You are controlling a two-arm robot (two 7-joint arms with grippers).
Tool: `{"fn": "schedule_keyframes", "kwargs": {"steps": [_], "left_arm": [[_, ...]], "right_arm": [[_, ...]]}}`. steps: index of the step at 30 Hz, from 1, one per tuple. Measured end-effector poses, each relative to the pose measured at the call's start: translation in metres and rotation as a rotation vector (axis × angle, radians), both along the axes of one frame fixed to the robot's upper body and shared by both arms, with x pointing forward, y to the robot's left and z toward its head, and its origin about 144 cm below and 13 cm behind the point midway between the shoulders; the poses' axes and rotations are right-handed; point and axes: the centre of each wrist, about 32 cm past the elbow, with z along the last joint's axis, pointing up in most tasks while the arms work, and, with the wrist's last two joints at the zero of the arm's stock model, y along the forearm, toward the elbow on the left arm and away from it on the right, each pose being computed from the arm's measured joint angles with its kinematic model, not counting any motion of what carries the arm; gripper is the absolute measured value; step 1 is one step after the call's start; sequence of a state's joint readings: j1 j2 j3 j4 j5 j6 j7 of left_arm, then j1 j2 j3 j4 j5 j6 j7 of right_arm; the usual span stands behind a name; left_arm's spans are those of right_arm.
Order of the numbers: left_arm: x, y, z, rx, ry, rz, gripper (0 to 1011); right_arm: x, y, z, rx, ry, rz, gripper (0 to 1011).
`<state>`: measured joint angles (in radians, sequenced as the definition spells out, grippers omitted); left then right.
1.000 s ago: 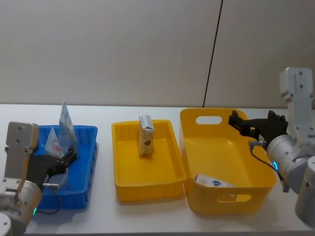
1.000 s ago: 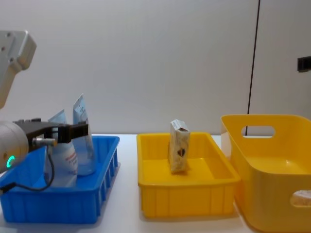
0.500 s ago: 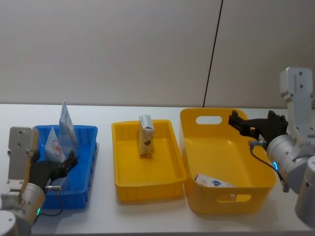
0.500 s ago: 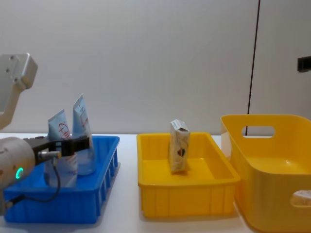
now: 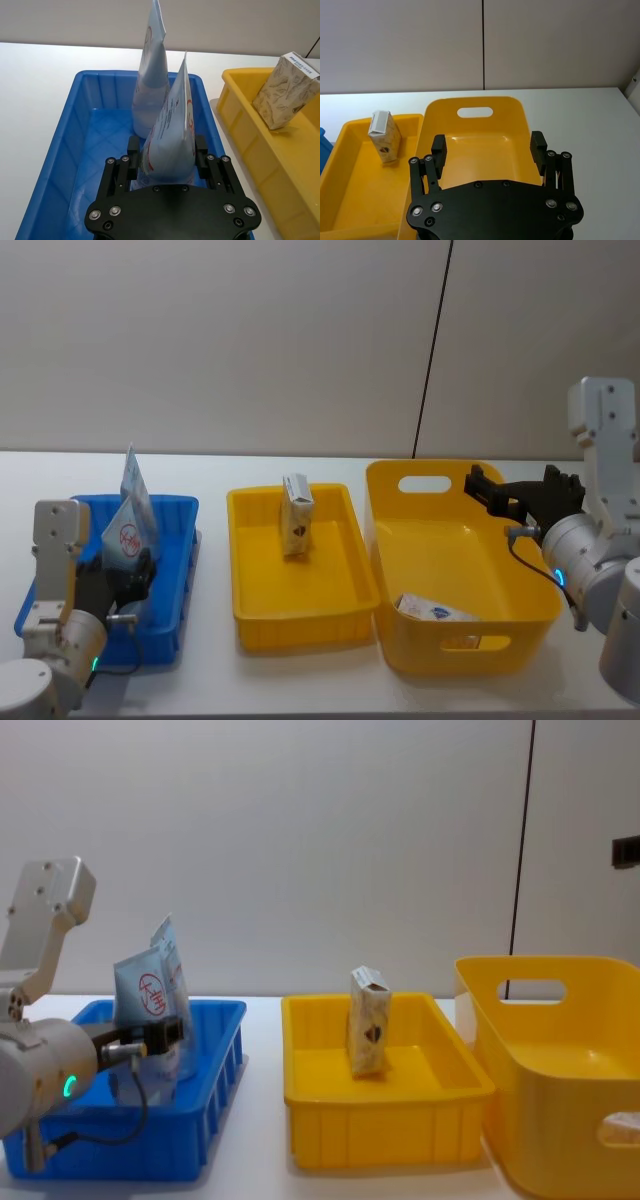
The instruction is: Bimanual collaborative sorting of washing and personal care products
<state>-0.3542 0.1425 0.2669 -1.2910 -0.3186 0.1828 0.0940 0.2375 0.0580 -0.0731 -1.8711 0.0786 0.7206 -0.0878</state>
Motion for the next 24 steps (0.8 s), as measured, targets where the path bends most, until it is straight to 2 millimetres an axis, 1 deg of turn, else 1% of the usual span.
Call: {"fn": "schedule_keyframes", "kwargs": {"steps": [4, 16, 21, 24], "left_arm": [[0.004, -0.001, -0.002, 0.006, 0.003, 0.006, 579], [0.008, -0.001, -0.002, 0.052, -0.041, 0.011, 499], [0.007, 0.001, 0.007, 0.071, -0.089, -0.005, 474], [0.005, 0.003, 0.017, 0.084, -0.133, -0.024, 447]], "right_arm": [[0.0, 0.0, 0.0, 0.0, 0.0, 0.0, 1001], [0.0, 0.0, 0.0, 0.0, 0.0, 0.0, 1001], [0.0, 0.0, 0.0, 0.0, 0.0, 0.0, 1001], [0.0, 0.0, 0.0, 0.0, 0.0, 0.0, 1001]]}}
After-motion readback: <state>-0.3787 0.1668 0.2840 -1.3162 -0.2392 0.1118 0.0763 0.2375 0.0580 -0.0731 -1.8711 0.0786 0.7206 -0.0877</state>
